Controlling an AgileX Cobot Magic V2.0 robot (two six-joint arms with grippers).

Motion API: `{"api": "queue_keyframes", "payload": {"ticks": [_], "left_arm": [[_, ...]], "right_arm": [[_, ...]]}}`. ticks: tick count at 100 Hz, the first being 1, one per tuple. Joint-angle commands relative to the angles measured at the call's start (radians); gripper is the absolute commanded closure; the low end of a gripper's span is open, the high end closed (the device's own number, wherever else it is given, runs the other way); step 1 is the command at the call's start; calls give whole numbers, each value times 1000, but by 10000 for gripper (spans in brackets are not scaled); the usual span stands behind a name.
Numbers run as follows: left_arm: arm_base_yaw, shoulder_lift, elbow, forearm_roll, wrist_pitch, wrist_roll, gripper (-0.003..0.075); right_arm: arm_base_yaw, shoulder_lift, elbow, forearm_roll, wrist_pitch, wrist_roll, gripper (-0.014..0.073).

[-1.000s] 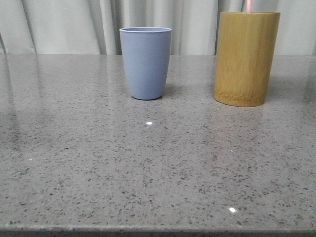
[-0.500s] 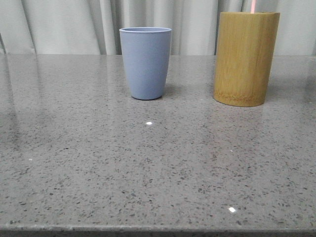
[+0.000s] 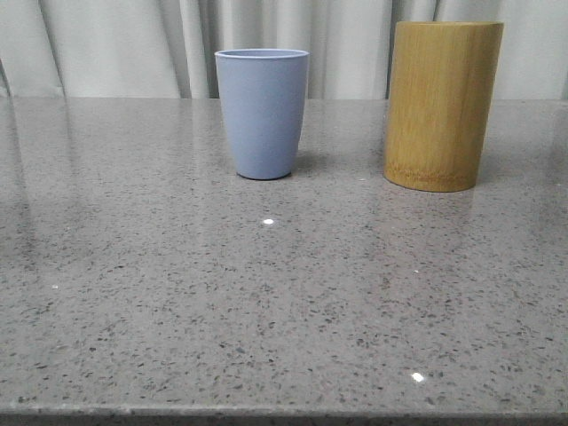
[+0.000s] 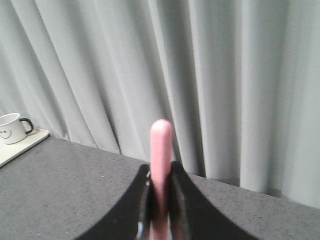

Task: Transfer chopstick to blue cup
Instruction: 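Lift the pink chopstick and lower it into the blue cup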

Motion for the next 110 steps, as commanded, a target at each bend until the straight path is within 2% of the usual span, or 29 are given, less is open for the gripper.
{"api": "queue_keyframes", "payload": {"ticks": [1,20,87,99,110], "left_arm": [[4,-13,-24,-6,-71,-11,363],[4,-13,-24,-6,-71,-11,363],[4,-13,-24,-6,-71,-11,363],[4,-13,-24,-6,-71,-11,363],[4,-13,-24,-6,-71,-11,363]], "right_arm": [[40,-3,-36,4,-121,-14,613],[85,59,-36,4,-179,-14,613],[83,252,-35,-1,-169,-20,604],[83,254,-35,-4,-163,-21,502],[83,254,-35,-4,-162,-21,345]]}}
